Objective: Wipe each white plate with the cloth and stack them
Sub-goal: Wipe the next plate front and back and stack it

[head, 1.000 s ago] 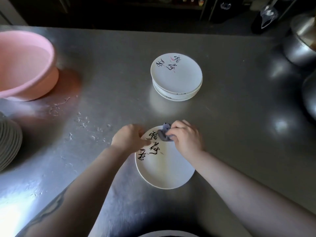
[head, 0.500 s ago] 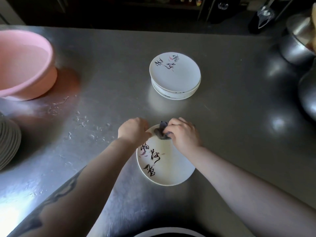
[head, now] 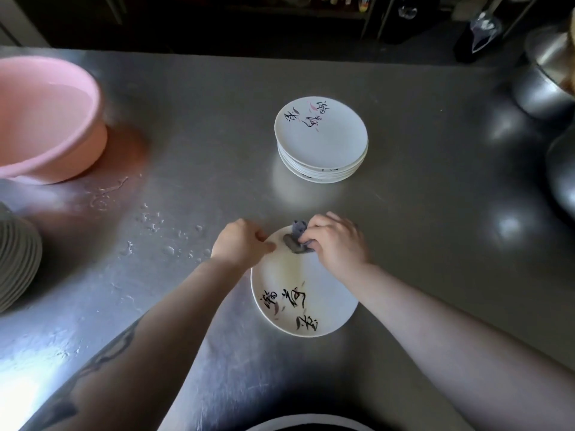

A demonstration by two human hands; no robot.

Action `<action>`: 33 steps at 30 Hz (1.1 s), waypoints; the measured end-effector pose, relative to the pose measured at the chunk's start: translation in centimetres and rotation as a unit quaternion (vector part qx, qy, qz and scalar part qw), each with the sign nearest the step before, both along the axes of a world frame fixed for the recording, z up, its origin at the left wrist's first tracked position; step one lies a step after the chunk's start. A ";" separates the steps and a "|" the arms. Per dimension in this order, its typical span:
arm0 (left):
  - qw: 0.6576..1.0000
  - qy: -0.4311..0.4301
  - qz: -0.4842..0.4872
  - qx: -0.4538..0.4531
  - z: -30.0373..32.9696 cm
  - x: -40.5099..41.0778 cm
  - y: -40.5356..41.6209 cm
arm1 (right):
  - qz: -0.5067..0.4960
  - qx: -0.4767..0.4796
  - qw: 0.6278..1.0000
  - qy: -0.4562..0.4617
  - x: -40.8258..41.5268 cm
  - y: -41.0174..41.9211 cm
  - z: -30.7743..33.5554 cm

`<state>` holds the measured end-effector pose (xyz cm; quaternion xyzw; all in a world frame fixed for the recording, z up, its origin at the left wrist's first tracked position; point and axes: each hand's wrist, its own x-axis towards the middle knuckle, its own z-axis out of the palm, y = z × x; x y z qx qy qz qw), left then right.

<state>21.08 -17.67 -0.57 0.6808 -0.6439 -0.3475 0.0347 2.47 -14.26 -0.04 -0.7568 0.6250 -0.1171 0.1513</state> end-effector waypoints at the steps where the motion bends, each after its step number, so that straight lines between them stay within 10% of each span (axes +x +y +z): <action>1: 1.000 0.005 0.013 0.019 -0.1 0.5 0.1 | -0.010 0.011 1.000 0.010 -0.6 0.0 0.1; 12: 0.997 -0.077 -0.024 -0.007 0.6 -0.2 0.1 | -0.021 0.060 0.998 0.021 -0.3 -0.6 0.4; 17: 0.960 -0.062 -0.091 0.259 0.4 1.9 1.1 | -0.038 0.032 0.998 0.029 -2.0 0.0 0.0; 23: 0.993 -0.089 -0.053 -0.057 0.5 -0.8 -0.2 | 0.005 0.020 1.000 0.011 -0.1 -0.9 -0.2; 30: 0.971 -0.065 -0.089 0.211 -0.2 1.2 -0.5 | -0.033 -0.003 0.999 0.031 -2.2 0.0 -0.3; 33: 0.973 -0.135 -0.135 0.131 0.1 0.6 -0.3 | -0.028 0.009 0.999 0.034 -1.7 -0.4 -0.3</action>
